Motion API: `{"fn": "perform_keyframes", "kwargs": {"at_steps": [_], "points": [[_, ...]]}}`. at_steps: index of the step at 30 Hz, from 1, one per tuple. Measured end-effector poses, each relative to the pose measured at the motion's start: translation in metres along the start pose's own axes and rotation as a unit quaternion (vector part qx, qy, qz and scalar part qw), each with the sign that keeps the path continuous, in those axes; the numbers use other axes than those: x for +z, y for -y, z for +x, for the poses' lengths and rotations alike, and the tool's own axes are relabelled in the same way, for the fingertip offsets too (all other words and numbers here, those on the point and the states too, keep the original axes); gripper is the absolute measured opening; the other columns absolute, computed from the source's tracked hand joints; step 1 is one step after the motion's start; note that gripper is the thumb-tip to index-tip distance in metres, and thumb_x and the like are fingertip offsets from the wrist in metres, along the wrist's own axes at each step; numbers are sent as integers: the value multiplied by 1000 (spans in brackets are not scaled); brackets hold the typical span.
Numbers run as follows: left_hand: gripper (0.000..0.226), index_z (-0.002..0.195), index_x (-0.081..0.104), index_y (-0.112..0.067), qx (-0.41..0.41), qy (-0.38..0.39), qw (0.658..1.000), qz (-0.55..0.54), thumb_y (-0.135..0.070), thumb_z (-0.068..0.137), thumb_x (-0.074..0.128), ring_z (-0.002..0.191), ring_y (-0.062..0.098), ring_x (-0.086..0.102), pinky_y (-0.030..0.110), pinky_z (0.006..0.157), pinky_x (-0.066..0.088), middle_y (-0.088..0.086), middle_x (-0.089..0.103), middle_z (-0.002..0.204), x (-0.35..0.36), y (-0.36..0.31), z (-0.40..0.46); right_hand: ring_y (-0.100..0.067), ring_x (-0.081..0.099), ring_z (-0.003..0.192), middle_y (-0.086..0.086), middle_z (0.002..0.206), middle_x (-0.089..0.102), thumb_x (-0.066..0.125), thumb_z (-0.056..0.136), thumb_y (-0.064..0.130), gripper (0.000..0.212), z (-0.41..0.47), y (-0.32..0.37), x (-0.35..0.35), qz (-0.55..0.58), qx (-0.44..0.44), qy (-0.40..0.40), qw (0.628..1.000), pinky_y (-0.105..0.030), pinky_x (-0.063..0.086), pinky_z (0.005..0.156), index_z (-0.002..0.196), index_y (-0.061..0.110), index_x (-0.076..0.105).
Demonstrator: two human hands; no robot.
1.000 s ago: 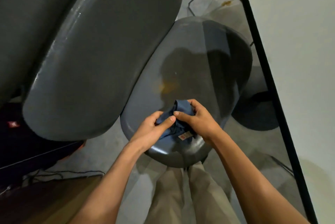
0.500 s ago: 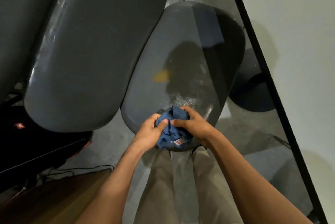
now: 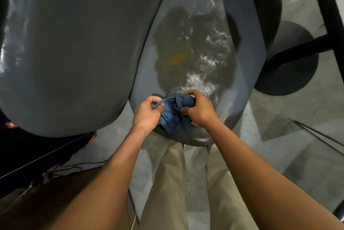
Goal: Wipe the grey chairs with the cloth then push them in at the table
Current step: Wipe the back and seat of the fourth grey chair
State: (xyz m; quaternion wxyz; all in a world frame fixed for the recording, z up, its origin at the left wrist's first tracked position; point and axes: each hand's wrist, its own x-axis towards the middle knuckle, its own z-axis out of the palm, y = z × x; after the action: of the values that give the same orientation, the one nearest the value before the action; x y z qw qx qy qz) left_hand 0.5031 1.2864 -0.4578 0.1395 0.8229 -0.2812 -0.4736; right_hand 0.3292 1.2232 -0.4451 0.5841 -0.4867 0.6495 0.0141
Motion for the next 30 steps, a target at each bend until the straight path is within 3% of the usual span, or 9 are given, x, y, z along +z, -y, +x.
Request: {"fn": "perform_keyframes", "kwargs": {"at_steps": [4,8,10,13,16,20,22,27,30], "points": [[13,108,66,-32,23,-10,999,25,-25,98,66,98,20,65,33,93,53,-11,67,83,9,-4,5,-26,62,115,-8,126,66,68,80,-1,60,9,6,9,-39,-25,-15,999,-36,52,98,136,19,57],[37,136,62,-24,131,-1,986,108,-30,100,60,121,26,52,33,102,41,5,69,112,21,-3,-2,-32,58,122,-11,130,65,55,82,1,59,13,7,5,-59,0,-23,998,-44,49,104,138,19,56],[44,142,57,-22,179,-17,973,142,-34,99,57,127,25,49,38,106,43,4,66,128,32,0,-7,-35,54,126,-12,132,63,50,78,10,62,14,2,3,-80,9,-34,996,-48,49,103,139,23,55],[58,151,48,-26,225,-38,949,216,-49,98,45,136,27,45,47,107,44,4,52,148,54,4,-16,-37,52,128,-14,138,56,49,81,9,59,17,-7,-2,-91,25,-45,995,-47,48,106,138,24,58],[68,162,27,-30,215,-29,930,297,-57,99,35,153,35,24,53,119,30,15,27,166,81,8,-21,-34,51,132,-14,142,54,49,85,-1,60,20,-17,-9,-98,26,-30,994,-44,44,111,140,20,59],[74,165,11,-30,222,-46,907,356,-59,97,19,158,40,3,56,126,10,19,5,171,117,8,-15,-28,61,123,-4,128,70,48,87,5,51,27,-23,-22,-88,16,-5,996,-39,49,105,128,28,69],[73,165,5,-30,233,-52,892,383,-60,100,22,158,40,-1,57,127,8,18,0,171,133,8,-8,-31,62,121,-5,126,71,47,89,11,47,35,-26,-31,-101,30,6,994,-42,50,104,125,30,70],[70,165,13,-23,267,-88,869,407,-46,103,38,158,37,6,57,126,14,16,6,171,135,27,4,-32,59,121,-7,129,67,48,92,16,40,55,-26,-56,-127,6,-126,984,-41,49,103,124,25,70],[65,163,22,-17,267,-129,866,402,-37,104,38,157,39,11,58,124,18,19,13,170,119,39,11,-33,47,128,-11,139,49,50,96,18,39,65,-18,-68,-142,-16,-166,976,-46,44,105,133,22,62]]}}
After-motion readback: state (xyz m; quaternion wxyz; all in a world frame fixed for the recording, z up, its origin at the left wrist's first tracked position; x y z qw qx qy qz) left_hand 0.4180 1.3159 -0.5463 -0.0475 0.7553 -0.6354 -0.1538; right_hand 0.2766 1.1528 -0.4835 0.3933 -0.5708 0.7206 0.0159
